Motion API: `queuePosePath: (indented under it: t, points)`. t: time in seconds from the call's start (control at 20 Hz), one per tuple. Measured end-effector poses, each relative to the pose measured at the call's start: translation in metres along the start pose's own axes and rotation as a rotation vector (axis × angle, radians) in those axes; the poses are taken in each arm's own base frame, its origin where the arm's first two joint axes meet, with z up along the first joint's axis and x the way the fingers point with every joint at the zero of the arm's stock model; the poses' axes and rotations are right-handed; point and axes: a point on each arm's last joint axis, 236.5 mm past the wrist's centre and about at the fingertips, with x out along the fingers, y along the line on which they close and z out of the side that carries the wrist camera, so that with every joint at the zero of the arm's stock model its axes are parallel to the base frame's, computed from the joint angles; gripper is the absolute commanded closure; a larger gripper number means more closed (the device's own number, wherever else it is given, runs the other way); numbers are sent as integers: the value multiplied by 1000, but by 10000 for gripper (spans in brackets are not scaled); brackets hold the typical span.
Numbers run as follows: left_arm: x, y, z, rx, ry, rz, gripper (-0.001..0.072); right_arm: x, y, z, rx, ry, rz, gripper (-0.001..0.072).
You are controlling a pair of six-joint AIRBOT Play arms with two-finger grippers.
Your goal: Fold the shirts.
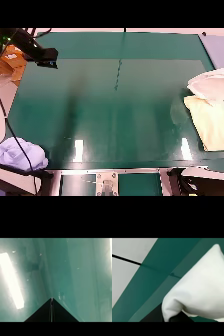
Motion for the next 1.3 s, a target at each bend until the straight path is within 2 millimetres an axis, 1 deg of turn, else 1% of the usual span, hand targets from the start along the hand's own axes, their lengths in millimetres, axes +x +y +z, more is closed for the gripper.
queuePosePath:
  t: [0.05,0.15,0.25,0.35,0.4,0.45,0.55,0.65,0.7,0.8,1.0,1.1,1.2,1.3]
  points:
    - [4,1,-3,-4,15,-2,683,1,6,5,-4,-8,27,700]
    - [10,2,-7,-10,31,-4,682,4,25,16,-32,-28,82,700]
    - [13,2,-7,-16,29,-5,682,12,42,26,-63,-36,127,700]
    - [14,3,-6,-27,24,-4,682,23,53,32,-72,-32,161,700]
    - [14,3,-6,-36,23,-4,682,29,53,32,-65,-21,167,700]
    - [15,3,-5,-42,22,-5,682,35,48,31,-59,-6,158,700]
    - [15,3,-5,-52,21,-5,682,42,28,24,-56,42,99,700]
    - [15,3,-5,-57,20,-6,682,40,8,14,-66,94,30,701]
    - [15,3,-5,-59,20,-6,682,36,0,12,-64,109,6,701]
    - [15,3,-5,-62,20,-6,682,18,-10,8,-71,137,-41,701]
    - [15,3,-5,-63,21,-7,682,-28,-34,-5,-46,187,-202,701]
    - [15,2,-6,-63,23,-7,682,-53,-41,-9,-29,189,-286,700]
    - [15,2,-6,-63,26,-7,682,-74,-50,-17,-9,198,-377,700]
    - [15,2,-7,-63,29,-7,683,-91,-69,-32,41,225,-481,699]
